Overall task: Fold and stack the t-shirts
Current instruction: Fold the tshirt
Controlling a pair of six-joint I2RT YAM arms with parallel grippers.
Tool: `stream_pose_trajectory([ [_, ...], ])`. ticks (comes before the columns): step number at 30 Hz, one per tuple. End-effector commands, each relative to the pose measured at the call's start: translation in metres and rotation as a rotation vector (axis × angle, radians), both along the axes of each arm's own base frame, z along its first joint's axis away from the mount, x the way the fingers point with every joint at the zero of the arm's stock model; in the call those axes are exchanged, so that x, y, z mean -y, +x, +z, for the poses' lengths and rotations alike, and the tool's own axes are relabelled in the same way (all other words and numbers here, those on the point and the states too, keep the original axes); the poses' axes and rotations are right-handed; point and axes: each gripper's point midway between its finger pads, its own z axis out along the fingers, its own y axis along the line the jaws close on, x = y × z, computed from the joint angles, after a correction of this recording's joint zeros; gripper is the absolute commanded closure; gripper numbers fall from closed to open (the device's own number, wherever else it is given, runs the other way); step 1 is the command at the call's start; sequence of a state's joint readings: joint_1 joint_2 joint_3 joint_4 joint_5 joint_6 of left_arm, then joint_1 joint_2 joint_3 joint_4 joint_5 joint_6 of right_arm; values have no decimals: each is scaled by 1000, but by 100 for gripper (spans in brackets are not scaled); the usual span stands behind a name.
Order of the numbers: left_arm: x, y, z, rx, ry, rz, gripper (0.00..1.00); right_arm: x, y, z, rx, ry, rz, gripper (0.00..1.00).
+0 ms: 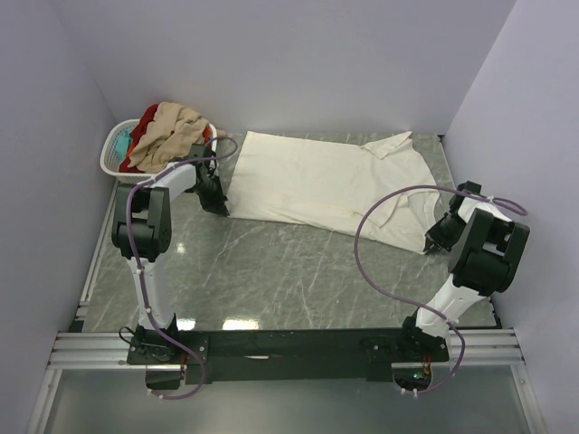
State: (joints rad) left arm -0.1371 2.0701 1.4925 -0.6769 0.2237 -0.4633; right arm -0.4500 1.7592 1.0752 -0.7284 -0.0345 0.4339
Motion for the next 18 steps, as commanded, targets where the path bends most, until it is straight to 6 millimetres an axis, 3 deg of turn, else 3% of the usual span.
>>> stream_pose_trajectory([
  [1, -14, 13, 3, 64, 89, 0, 100, 24, -9, 3, -44, -98, -11, 100],
  [11, -33, 13, 28, 153, 179, 22, 100, 42, -31, 24, -97, -192, -52, 100],
  [18, -26, -1, 30, 145, 163, 3, 100, 38, -38, 24, -106, -187, -62, 100],
])
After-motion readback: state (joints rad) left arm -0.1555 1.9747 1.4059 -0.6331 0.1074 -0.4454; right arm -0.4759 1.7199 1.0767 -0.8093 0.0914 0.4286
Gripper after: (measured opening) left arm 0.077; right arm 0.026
